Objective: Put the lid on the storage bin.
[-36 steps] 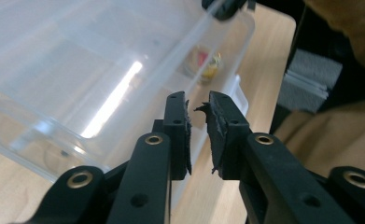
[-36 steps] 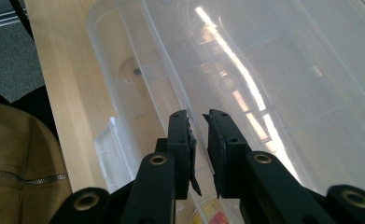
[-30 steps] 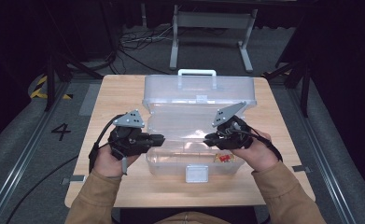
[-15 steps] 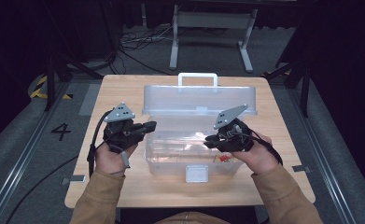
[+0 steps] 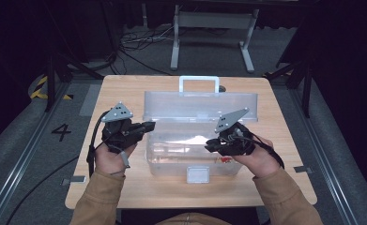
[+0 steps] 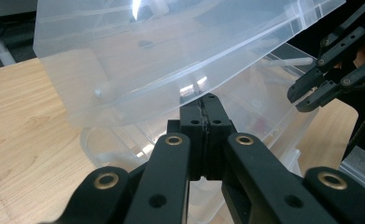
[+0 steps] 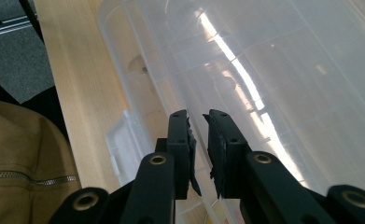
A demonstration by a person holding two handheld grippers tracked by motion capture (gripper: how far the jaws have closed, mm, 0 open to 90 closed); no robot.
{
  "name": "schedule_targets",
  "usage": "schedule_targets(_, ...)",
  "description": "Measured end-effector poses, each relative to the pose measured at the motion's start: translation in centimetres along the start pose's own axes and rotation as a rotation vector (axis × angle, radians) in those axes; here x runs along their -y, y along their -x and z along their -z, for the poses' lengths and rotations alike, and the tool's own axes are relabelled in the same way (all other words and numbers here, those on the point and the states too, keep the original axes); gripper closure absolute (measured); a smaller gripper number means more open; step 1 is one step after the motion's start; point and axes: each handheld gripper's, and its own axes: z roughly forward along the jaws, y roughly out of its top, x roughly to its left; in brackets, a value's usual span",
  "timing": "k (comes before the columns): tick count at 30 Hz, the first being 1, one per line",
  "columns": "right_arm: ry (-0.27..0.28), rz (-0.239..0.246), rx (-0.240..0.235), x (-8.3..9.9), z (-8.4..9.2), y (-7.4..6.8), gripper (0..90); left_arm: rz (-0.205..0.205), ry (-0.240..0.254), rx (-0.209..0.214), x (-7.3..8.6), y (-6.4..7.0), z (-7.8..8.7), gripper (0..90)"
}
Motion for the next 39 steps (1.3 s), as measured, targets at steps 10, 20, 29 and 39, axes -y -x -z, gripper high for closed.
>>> schedule_targets(10,0.071,-0.013,-0.020,0.5,1.3,-0.4,74.8,-0.003,-0.010,0.004,0.0,0.0,0.1,89.7)
schedule_targets(20,0.205,-0.075,0.045,2.0,3.8,-0.1,85.6,-0.015,-0.024,0.008,-0.1,0.0,0.2,89.7)
schedule_targets(29,0.344,-0.178,0.101,5.4,5.9,1.3,89.4,-0.019,-0.029,0.027,0.0,-0.1,0.2,89.5)
schedule_targets(39,0.379,-0.212,0.141,7.4,7.3,2.5,89.6,-0.059,-0.064,0.025,0.1,0.1,0.3,89.6)
